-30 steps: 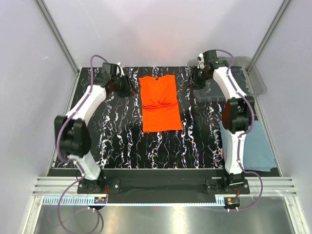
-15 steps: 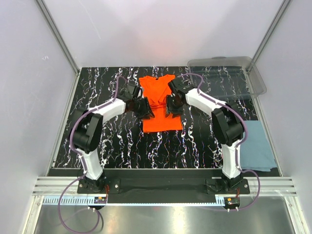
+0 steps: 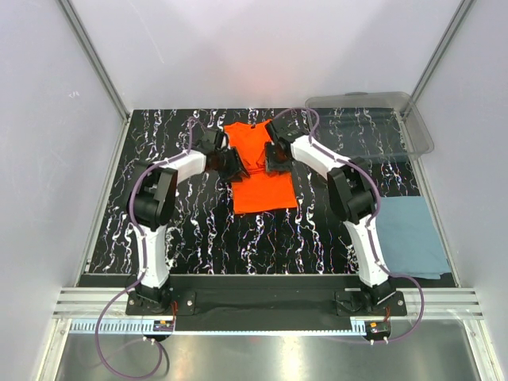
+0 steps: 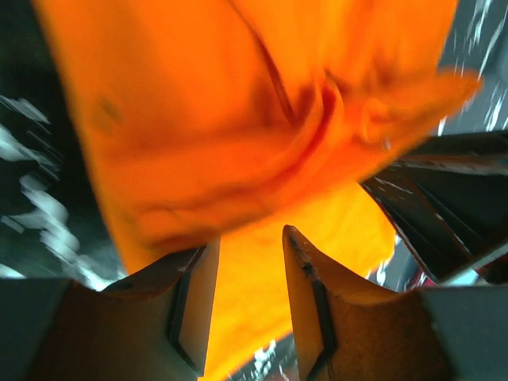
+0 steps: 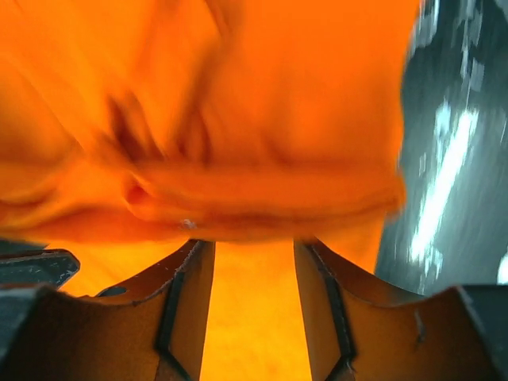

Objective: Fold and stack the t-shirts
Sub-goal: Fold the tshirt

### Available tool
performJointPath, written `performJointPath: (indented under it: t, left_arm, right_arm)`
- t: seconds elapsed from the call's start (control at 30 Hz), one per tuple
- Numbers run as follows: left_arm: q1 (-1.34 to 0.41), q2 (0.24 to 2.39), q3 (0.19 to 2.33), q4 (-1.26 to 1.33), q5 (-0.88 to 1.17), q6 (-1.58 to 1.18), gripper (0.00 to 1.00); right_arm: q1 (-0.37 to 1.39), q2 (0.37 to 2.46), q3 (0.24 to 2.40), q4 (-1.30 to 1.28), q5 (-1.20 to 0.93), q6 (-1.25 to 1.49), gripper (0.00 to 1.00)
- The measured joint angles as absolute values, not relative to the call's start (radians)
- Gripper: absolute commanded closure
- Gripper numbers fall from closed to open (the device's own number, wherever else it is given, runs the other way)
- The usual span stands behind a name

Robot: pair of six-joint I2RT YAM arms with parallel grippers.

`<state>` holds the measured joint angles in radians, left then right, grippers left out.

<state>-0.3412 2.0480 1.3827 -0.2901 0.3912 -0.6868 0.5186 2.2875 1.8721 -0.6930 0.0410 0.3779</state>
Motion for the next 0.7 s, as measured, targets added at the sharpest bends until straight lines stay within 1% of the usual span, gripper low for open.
performJointPath:
  t: [0.13,0.17,0.2,0.33,0.4,0.47,0.53,0.57,0.63,0.7]
  left_arm:
    - [-0.288,2.133,1.496,-0.295,0.419,-0.688,0.56]
    - [-0.276,2.160,1.533,-0.292,0.428,-0.690,0.56]
    - [-0.266,2.183,1.570,-0.295,0.435,-0.690,0.55]
    - [-0.223,2.270,1.759,-0.322,0.454,-0.690,0.53]
    - [-0.210,2.287,1.845,-0.344,0.456,-0.688,0.53]
    - [-0.197,2.279,1.909,-0.353,0.459,-0.685,0.53]
    - [-0.188,2.241,1.915,-0.348,0.466,-0.682,0.55]
    - [-0.186,2.209,1.891,-0.344,0.474,-0.682,0.55]
    - [-0.189,2.125,1.803,-0.341,0.493,-0.682,0.56]
    - [-0.207,2.013,1.663,-0.346,0.513,-0.677,0.59]
  right_arm:
    - [0.514,2.394,2.065,-0.713,0.067,0.327,0.47]
    - [0.512,2.430,2.131,-0.717,0.072,0.311,0.42]
    - [0.510,2.466,2.197,-0.736,0.076,0.299,0.41]
    - [0.491,2.665,2.595,-0.815,0.106,0.239,0.38]
    - [0.476,2.709,2.704,-0.834,0.109,0.226,0.37]
    - [0.460,2.704,2.729,-0.857,0.109,0.223,0.37]
    - [0.443,2.663,2.687,-0.863,0.100,0.224,0.37]
    - [0.435,2.627,2.642,-0.871,0.087,0.226,0.37]
    - [0.422,2.524,2.491,-0.873,0.056,0.236,0.31]
    - [0.418,2.415,2.344,-0.883,0.005,0.247,0.30]
